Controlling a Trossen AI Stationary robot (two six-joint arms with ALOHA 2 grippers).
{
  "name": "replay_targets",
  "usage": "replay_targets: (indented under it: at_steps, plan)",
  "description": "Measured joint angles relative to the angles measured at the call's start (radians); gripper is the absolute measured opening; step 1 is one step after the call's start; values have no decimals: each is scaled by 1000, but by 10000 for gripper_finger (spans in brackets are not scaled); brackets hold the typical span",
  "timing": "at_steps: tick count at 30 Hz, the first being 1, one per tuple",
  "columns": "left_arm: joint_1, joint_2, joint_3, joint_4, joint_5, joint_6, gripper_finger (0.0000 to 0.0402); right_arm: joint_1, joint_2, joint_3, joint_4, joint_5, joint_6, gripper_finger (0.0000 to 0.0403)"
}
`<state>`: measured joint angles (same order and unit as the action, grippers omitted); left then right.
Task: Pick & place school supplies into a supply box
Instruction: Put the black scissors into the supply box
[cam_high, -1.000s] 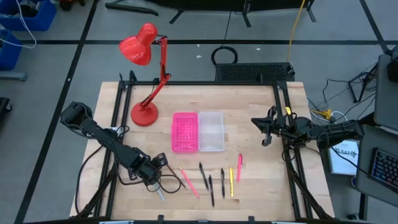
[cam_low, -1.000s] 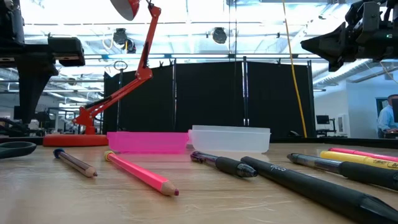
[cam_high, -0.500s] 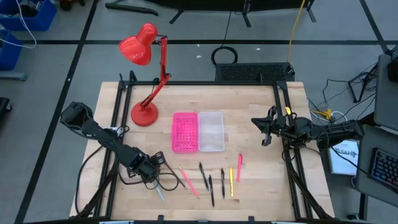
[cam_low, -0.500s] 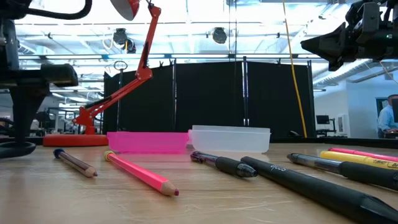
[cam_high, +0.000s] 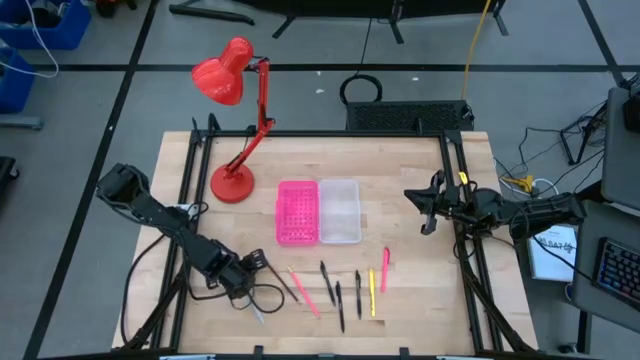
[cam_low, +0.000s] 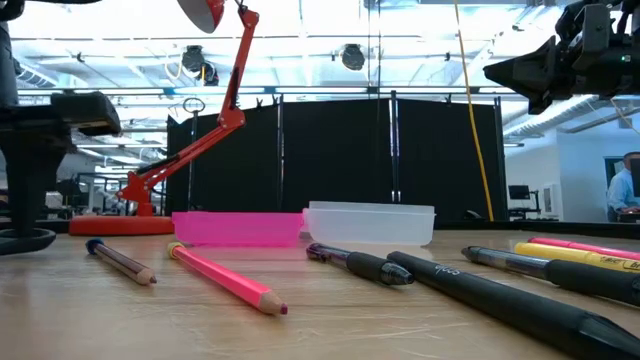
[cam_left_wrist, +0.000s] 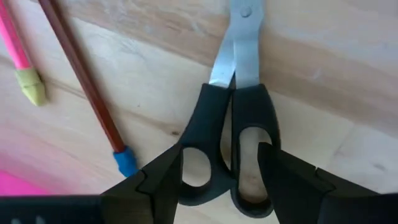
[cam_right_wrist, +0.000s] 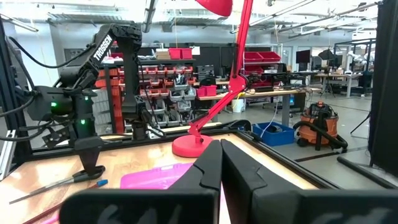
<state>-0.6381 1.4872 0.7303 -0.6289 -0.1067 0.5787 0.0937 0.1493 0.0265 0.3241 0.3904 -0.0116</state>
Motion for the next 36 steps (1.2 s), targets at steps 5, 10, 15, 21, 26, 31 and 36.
replay_targets:
  at_steps: [5, 10, 15, 21, 26, 31, 36]
  plan:
    - [45, 7, 0, 2, 75, -91, 214, 0, 0, 0, 0, 0, 0, 0]
    - [90, 70, 6, 11, 134, -80, 213, 0, 0, 0, 0, 0, -1, 0]
    - [121, 141, 14, 16, 201, -5, 212, 0, 0, 0, 0, 1, -15, 0]
    - [127, 135, 12, 24, 215, 83, 169, 0, 0, 0, 0, 1, -19, 0]
    - [123, 134, 11, 30, 220, 89, 92, 0, 0, 0, 0, 1, -19, 0]
    - [119, 134, 11, 30, 208, 120, 61, 0, 0, 0, 0, 1, -19, 0]
    - [103, 134, 27, 12, 151, 118, 61, 0, 0, 0, 0, 1, -19, 0]
